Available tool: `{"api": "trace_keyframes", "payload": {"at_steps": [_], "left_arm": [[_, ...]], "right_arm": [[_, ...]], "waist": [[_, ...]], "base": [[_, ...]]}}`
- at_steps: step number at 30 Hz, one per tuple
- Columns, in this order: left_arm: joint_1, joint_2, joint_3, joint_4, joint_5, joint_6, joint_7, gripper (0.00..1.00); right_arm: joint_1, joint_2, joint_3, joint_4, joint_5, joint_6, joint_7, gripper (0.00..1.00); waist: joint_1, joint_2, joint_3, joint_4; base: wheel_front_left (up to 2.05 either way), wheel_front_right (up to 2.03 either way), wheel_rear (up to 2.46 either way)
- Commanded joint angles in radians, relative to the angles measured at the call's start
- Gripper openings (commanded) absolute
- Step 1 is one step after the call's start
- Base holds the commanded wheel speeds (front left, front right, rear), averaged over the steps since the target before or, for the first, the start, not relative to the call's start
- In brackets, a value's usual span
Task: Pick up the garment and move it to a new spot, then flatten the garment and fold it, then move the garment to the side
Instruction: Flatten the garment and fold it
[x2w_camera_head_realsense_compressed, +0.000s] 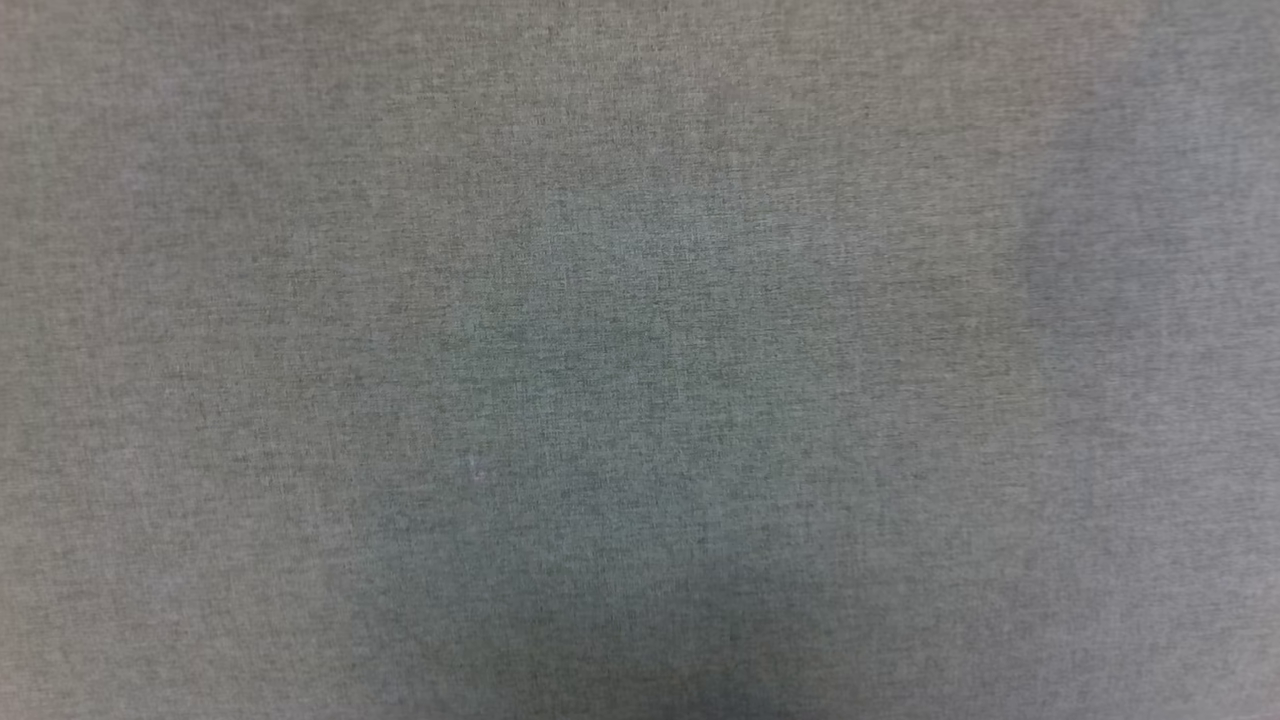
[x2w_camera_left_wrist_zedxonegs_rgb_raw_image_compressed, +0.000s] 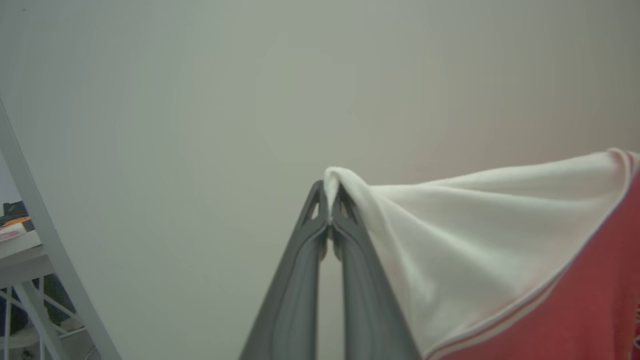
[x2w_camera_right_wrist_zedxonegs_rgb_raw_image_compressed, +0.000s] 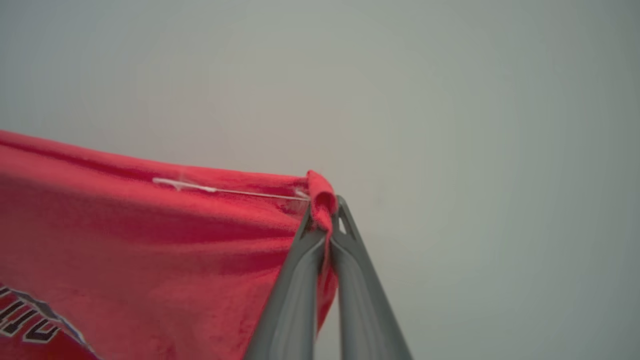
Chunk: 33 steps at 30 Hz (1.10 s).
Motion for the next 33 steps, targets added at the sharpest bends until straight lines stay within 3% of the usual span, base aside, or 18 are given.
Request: {"api": "trace_keyframes", "payload": {"at_steps": [1, 8, 15, 22, 33], "left_arm": [[0.001, 0.001, 0.002, 0.029, -0.003, -0.002, -0.034, 0.0], [0.168, -0.046, -0.03, 0.114, -0.053, -0.013, -0.168, 0.0], [0.406, -0.093, -0.058, 0.06, -0.101, -0.017, -0.202, 0.0], [0.73, -0.103, -0.051, -0.098, -0.112, -0.017, -0.204, 0.0], [1.262, -0.048, -0.07, -0.261, -0.14, 0.036, -0.201, 0.0]], "right_arm": [[-0.002, 0.006, 0.014, 0.028, -0.014, -0.002, -0.027, 0.0], [0.07, 0.056, 0.098, 0.107, 0.04, -0.002, -0.121, 0.0], [0.202, 0.046, 0.228, 0.115, 0.116, -0.002, -0.174, 0.0], [0.422, -0.003, 0.349, 0.074, 0.217, -0.002, -0.19, 0.0], [0.839, -0.111, 0.472, -0.025, 0.419, -0.002, -0.123, 0.0]], "waist": [[-0.0002, 0.012, 0.027, 0.013], [-0.0002, 0.012, 0.022, 0.044], [-0.0002, 0.012, -0.04, 0.077], [-0.0002, 0.012, -0.165, 0.097], [-0.0002, 0.012, -0.372, 0.107]], "base": [[0.0, 0.0, 0.0], [0.0, 0.0, 0.0], [0.0, 0.0, 0.0], [0.0, 0.0, 0.0], [0.0, 0.0, 0.0]]}}
